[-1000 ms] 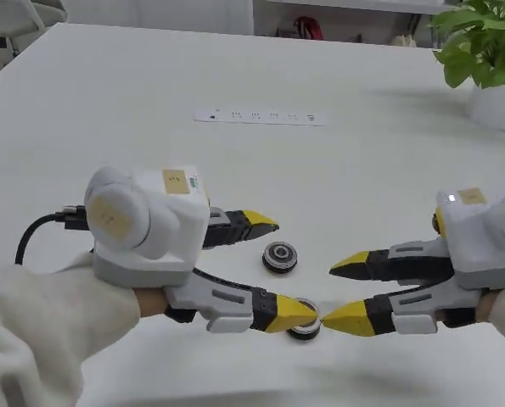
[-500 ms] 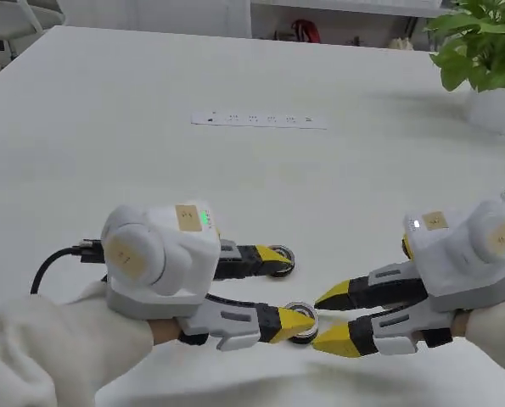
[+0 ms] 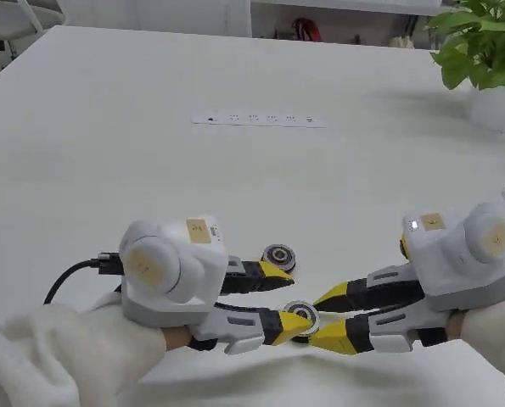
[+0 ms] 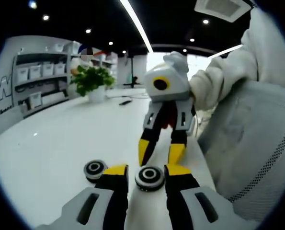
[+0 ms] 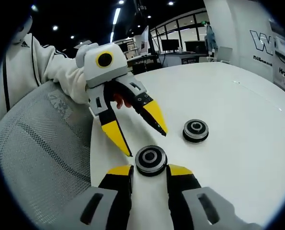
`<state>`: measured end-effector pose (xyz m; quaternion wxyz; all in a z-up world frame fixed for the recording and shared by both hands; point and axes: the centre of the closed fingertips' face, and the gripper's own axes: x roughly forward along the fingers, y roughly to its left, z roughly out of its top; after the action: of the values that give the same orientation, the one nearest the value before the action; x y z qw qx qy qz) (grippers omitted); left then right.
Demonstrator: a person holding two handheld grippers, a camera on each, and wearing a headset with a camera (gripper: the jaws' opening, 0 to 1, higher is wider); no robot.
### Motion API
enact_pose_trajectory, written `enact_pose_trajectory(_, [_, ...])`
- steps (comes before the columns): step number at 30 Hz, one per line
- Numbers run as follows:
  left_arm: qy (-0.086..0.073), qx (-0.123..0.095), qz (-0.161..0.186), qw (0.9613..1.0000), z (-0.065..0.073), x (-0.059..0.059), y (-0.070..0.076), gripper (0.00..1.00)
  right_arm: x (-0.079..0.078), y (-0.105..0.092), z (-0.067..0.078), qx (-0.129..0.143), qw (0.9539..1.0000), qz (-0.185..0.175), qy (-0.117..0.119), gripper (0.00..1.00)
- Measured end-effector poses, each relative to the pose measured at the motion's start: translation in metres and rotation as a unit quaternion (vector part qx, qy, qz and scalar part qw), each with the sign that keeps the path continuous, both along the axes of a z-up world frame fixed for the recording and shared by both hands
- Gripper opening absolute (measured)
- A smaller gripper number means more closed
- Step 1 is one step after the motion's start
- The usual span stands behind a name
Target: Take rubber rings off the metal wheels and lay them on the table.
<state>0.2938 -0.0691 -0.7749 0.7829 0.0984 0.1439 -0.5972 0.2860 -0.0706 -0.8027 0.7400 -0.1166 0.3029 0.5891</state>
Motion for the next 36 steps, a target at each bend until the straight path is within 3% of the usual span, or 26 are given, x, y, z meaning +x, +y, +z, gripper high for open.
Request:
enact_pose_trajectory(8, [0.018, -0.002, -0.001, 0.9998, -0.007, -0.002, -0.006, 0.27, 0.000, -0.002, -0.004, -0.011, 0.9999, 0.002, -0.007, 0.20])
enact_pose_trajectory(15, [0.014, 0.002, -0.006, 0.9999, -0.008, -0.003, -0.008, 0.23, 0.001, -0.002, -0.006, -0.012, 0.9999, 0.003, -0.011, 0.20])
enact_pose_trajectory(22, [0.004, 0.022, -0.010, 0.9997, -0.016, -0.003, -0.005, 0.19, 0.001, -0.001, -0.006, -0.013, 0.9998, 0.004, -0.014, 0.20])
enact_pose_trajectory(27, [0.001, 0.022, -0.008, 0.9997, -0.016, -0.002, -0.002, 0.15, 0.002, 0.001, -0.006, -0.013, 0.9998, 0.003, -0.018, 0.19])
enact_pose_trajectory(30, [-0.013, 0.024, -0.010, 0.9996, -0.016, -0.002, -0.001, 0.14, 0.002, 0.002, -0.005, -0.011, 0.9997, 0.003, -0.021, 0.19])
enact_pose_trajectory(36, [-0.010, 0.019, -0.007, 0.9998, -0.016, -0.001, 0.000, 0.14, 0.003, 0.000, -0.007, -0.017, 0.9995, 0.004, -0.025, 0.15])
